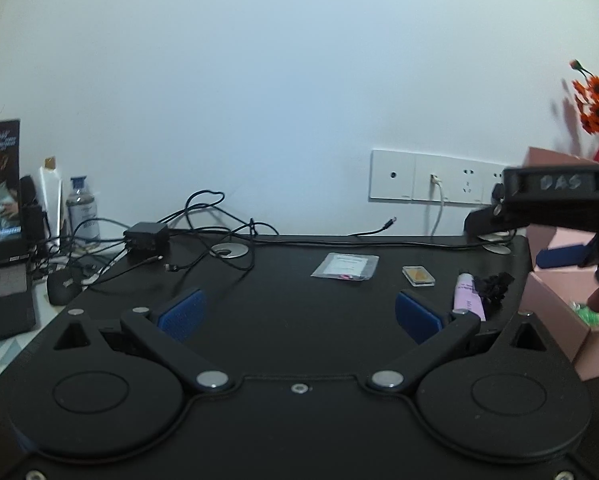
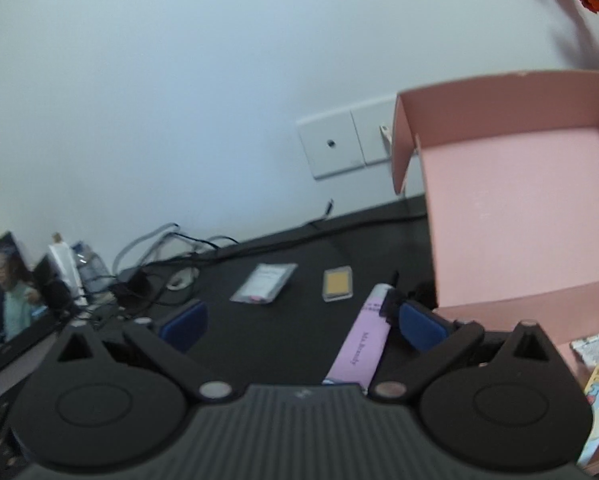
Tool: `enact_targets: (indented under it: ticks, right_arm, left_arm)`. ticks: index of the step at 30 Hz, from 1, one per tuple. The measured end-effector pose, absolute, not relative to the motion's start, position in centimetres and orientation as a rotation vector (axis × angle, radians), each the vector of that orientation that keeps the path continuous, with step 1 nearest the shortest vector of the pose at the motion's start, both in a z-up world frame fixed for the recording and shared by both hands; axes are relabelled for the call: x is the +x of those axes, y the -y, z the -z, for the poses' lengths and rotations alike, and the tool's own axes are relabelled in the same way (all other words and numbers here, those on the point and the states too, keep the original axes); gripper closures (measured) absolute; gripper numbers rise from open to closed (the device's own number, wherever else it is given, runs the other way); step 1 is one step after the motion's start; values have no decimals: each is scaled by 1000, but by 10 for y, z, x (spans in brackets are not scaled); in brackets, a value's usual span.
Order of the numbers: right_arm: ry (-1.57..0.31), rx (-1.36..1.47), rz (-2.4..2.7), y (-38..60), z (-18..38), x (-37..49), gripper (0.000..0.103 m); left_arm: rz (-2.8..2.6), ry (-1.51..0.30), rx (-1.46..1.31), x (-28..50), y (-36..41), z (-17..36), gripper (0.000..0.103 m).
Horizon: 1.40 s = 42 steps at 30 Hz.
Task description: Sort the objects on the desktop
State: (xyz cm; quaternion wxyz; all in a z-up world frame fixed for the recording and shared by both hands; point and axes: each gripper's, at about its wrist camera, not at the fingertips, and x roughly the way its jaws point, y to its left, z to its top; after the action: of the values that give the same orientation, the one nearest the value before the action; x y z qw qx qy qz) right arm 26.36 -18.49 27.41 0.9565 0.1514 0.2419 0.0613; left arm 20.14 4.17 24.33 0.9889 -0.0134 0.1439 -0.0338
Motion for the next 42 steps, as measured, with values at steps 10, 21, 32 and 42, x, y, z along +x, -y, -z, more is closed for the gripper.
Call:
enact_targets:
  ticks: [10,21,32,42]
  right_arm:
    - [-591,204,-35,171,-254,290,1]
    - [-584,125,75,141,-240,299,1]
    - [-588,8,46,98,-234,313,1]
    - [-665,114,105,103,-221,339,12]
  left_arm:
    - [53,-283,-66,200,-49,-244,0]
    - [20,-308,-205,207,-73,-242,0]
    - [0,-320,-232,209,-79,-242,0]
    - [9,-325,-208,211,-74,-242,0]
